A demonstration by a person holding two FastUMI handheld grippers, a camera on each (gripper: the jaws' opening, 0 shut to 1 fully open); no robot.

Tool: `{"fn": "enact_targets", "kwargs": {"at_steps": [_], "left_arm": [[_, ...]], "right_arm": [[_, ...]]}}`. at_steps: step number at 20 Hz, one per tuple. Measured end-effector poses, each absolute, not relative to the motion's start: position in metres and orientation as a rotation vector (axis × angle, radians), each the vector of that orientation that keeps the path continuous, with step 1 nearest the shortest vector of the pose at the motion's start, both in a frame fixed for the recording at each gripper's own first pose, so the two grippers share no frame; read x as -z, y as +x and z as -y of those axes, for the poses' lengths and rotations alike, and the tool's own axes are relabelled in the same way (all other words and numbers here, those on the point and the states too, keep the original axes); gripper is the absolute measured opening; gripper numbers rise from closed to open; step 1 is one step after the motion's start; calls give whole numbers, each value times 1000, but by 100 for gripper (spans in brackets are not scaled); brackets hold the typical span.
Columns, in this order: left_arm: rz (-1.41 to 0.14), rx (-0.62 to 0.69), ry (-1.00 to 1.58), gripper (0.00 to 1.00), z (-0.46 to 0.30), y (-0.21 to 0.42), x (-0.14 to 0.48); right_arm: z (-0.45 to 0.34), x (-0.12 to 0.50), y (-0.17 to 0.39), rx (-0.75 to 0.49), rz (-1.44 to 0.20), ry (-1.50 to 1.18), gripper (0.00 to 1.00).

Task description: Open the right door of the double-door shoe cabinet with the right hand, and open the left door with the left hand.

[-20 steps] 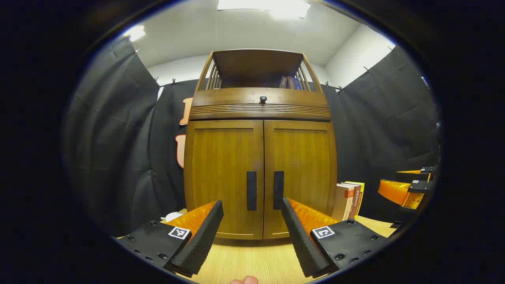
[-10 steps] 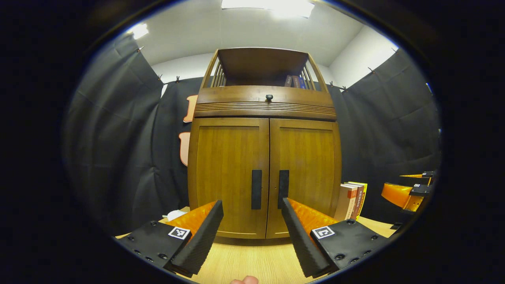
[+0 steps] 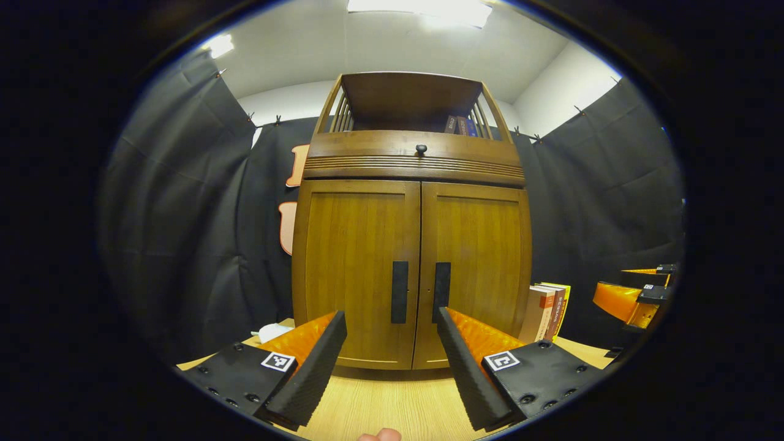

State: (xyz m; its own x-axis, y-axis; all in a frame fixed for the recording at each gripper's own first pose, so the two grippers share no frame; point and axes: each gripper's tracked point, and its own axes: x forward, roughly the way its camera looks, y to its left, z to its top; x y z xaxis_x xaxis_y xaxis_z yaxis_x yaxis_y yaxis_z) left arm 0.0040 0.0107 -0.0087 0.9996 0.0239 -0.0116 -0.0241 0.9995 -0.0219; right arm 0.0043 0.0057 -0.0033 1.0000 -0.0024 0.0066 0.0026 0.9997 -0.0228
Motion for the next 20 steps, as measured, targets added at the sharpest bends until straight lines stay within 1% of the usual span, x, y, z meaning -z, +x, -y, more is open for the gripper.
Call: {"fn": "enact_targets", "kwargs": {"at_steps": [1, 2, 5, 10, 11, 12, 15, 16, 20], "left_arm": [[-9, -26, -23, 96, -11, 4, 9], [-7, -31, -22, 96, -12, 4, 9], [-12, -50, -28, 93, -15, 5, 11], [-17, -77, -29, 94, -25, 2, 15], [-19, -79, -36, 96, -30, 2, 16], [-22, -79, -42, 94, -33, 3, 16], [-29, -91, -43, 94, -36, 1, 16], [-28, -95, -45, 96, -39, 1, 16], [-29, -128, -53, 96, -53, -6, 16]], "right_arm": [[-7, 3, 5, 0, 7, -22, 94], [-8, 2, 5, -2, 10, -24, 94], [-10, 2, 12, -11, 15, -45, 94], [-32, -11, 43, -81, 39, -55, 94], [-38, -14, 53, -103, 44, -65, 94], [-48, -16, 64, -131, 45, -74, 94], [-89, -14, 100, -235, 50, -77, 94], [-103, -13, 115, -264, 48, -75, 94], [-151, 19, 172, -346, -23, -71, 94]]}}
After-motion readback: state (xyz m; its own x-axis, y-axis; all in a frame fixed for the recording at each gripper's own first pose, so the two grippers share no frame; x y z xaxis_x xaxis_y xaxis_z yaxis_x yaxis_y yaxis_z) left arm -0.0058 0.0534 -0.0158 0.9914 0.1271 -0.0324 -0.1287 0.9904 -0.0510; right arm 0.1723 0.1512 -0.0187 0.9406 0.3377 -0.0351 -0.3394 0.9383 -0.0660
